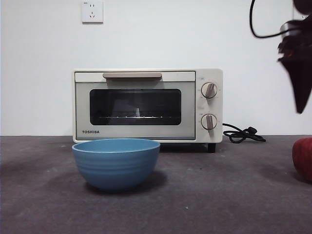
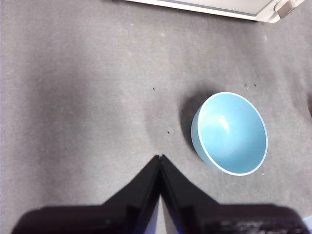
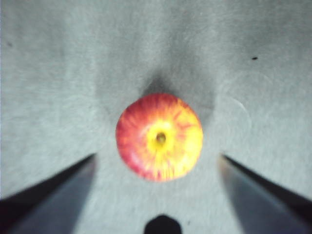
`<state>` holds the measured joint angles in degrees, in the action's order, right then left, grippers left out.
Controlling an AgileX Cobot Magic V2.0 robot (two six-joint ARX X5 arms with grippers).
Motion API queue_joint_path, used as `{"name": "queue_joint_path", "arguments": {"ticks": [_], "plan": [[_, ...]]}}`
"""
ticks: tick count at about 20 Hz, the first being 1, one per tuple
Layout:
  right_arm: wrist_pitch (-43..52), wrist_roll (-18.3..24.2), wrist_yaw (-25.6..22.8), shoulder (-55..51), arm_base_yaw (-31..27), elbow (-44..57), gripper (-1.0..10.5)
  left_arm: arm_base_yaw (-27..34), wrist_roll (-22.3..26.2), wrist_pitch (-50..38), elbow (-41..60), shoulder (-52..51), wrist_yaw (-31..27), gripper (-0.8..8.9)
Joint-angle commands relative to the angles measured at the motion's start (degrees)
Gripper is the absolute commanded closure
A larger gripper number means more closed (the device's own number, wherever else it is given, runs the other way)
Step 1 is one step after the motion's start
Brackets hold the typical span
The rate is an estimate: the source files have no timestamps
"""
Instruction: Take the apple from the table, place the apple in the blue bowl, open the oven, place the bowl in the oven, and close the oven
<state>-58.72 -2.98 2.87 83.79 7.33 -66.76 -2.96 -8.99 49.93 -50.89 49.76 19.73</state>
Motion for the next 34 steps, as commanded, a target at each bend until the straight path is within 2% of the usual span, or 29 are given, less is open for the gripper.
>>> {"name": "queue_joint_path", "arguments": {"ticks": [1,12,17,19,20,23,25,28,30,34], "plan": [[0.9,0.4,-0.4,2.5,0.6,-0.2,2.8,-0.1,0.7,0.2,0.2,0.1,0.2,8.19],[4.6,1.4,-0.3,14.8,0.6,-0.1,3.0,-0.1,2.1,0.3,0.2,0.7,0.2,8.18],[4.0,0.0,-0.3,15.1,0.6,-0.1,7.1,-0.1,2.2,0.3,0.2,1.6,0.2,8.19],[2.6,-0.1,-0.3,15.1,0.6,-0.1,9.3,-0.1,2.2,0.3,0.2,1.9,0.2,8.18],[2.2,-0.1,-0.3,15.1,0.6,-0.1,9.6,-0.1,2.2,0.2,0.2,2.1,0.1,8.19],[1.7,-1.3,-0.3,13.9,0.6,-0.6,9.6,-0.1,2.6,0.3,0.2,2.4,0.2,8.18],[-0.2,-2.4,2.4,11.4,0.9,-2.2,9.6,-0.1,3.1,0.3,0.2,2.4,0.2,8.18],[-2.4,-5.9,7.7,8.2,5.1,-6.6,9.6,-0.1,3.1,0.2,0.2,2.4,0.2,8.18],[-4.3,-6.2,7.6,8.2,11.0,-10.8,9.6,-0.1,3.1,0.2,0.2,2.4,0.2,8.18],[-1.0,-8.0,5.6,10.1,25.1,-18.3,9.6,-0.1,3.1,0.2,0.2,2.5,0.2,8.18]]}}
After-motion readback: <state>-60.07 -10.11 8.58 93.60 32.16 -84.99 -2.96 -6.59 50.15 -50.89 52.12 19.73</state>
